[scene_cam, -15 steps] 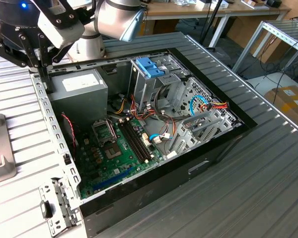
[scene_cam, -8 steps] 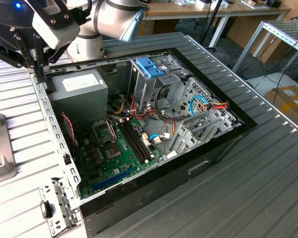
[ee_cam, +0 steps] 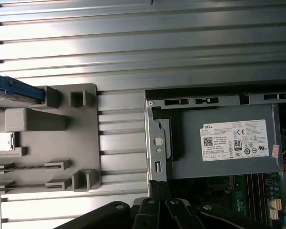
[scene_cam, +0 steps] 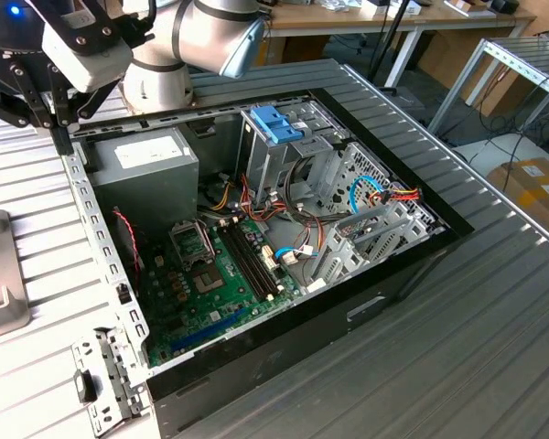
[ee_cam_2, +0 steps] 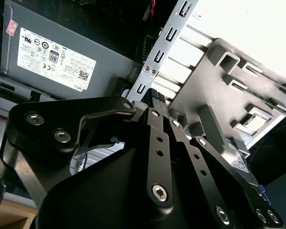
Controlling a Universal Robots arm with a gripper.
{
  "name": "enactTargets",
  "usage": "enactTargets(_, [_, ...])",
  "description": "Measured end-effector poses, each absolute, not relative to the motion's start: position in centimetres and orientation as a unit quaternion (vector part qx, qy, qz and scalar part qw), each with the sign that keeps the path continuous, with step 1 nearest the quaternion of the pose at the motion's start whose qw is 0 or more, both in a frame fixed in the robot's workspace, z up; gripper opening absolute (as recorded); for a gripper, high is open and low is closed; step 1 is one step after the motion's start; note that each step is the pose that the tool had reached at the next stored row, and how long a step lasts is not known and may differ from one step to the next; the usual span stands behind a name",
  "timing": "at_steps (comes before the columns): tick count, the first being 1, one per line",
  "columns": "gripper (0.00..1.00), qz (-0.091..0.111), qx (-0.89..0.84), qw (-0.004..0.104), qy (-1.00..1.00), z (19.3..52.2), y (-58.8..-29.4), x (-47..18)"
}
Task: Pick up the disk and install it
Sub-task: 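Reach for the disk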
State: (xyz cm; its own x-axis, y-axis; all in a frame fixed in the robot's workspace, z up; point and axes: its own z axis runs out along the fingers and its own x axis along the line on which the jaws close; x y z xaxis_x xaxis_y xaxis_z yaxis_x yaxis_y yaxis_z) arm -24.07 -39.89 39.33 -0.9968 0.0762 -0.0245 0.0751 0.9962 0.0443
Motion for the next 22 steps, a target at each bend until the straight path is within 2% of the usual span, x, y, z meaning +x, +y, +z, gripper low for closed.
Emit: enactTargets(22, [0.1,0.022,0.038,0.013,0.999,39.3,-39.9,-26.1])
